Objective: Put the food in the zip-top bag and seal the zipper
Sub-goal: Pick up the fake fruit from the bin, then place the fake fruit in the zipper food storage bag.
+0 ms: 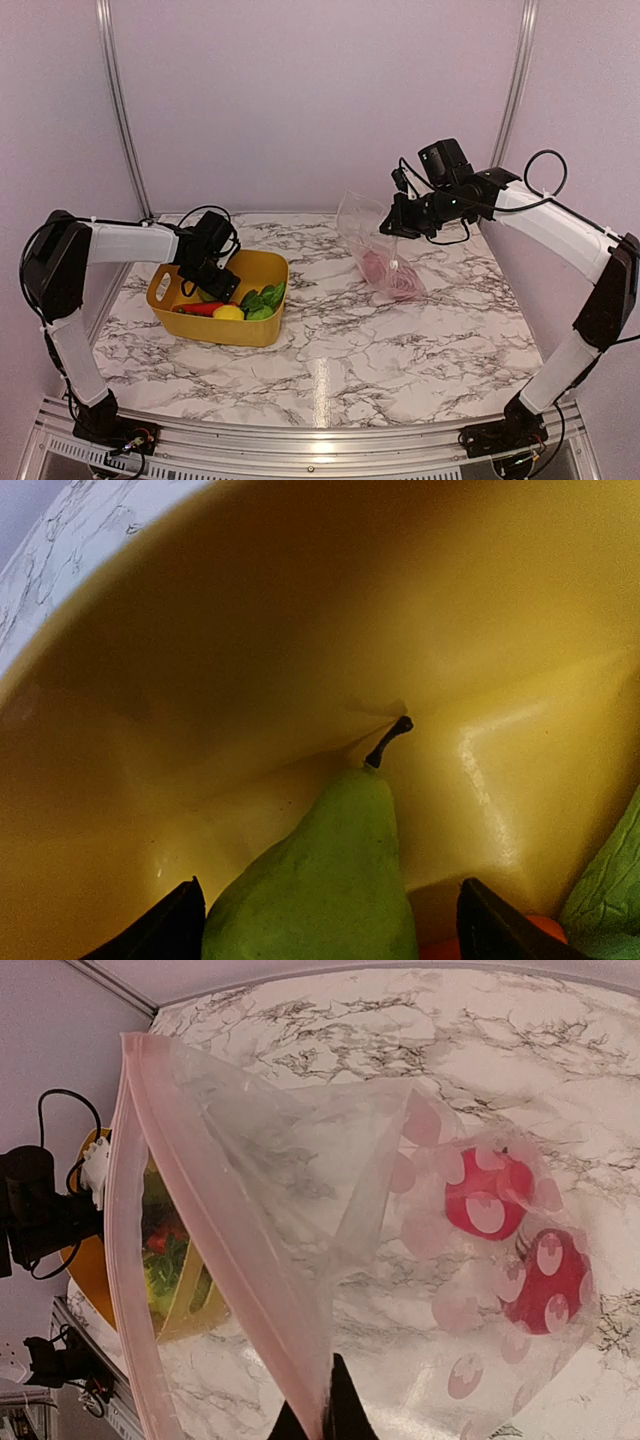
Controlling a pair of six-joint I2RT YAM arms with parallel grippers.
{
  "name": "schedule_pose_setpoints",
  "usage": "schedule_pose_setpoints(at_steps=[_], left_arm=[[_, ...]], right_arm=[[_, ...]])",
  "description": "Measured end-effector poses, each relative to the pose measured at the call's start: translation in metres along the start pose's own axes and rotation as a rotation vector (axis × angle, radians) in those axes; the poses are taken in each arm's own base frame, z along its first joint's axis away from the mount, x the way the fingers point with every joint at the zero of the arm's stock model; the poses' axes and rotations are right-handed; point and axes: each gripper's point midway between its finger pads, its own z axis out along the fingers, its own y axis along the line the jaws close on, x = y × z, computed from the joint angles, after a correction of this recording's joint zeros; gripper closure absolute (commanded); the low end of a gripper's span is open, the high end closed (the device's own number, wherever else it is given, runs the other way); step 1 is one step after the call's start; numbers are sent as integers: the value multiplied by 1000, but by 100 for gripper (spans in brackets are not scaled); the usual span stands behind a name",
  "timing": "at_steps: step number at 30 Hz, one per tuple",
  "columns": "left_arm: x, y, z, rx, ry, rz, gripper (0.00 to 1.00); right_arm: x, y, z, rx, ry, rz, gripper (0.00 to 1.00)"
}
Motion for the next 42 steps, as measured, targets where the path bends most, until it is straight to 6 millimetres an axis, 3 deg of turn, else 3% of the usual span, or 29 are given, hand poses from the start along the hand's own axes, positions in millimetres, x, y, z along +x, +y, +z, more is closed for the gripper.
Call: schedule_pose_setpoints(at_steps=[6,13,21,25,28,31,36,42], left_arm=[[14,-10,-6,-5,42,19,13],[23,-9,-9,-25,85,-6,30],[12,-2,-30,-42,87,-64,39],[-9,4,-62,-33,-3,-140,40],[-38,5,-107,4,-148,-216,41],[-59,-4,-138,67,-258,-266,42],[-98,-29,-187,228,-434,-359,43],[-138,-80,-237,465,-590,-391,44]], right_arm=[[0,0,2,-3,4,1,98],[0,0,3,-10,7,2,98],[1,0,3,-10,8,1,98],[1,-1,2,-4,10,-4,98],[-1,0,0,-2,7,-12,98],[-4,2,-4,0,1,-19,98],[-10,6,-10,1,-8,-34,98],[-20,11,-12,-3,-21,-51,100]])
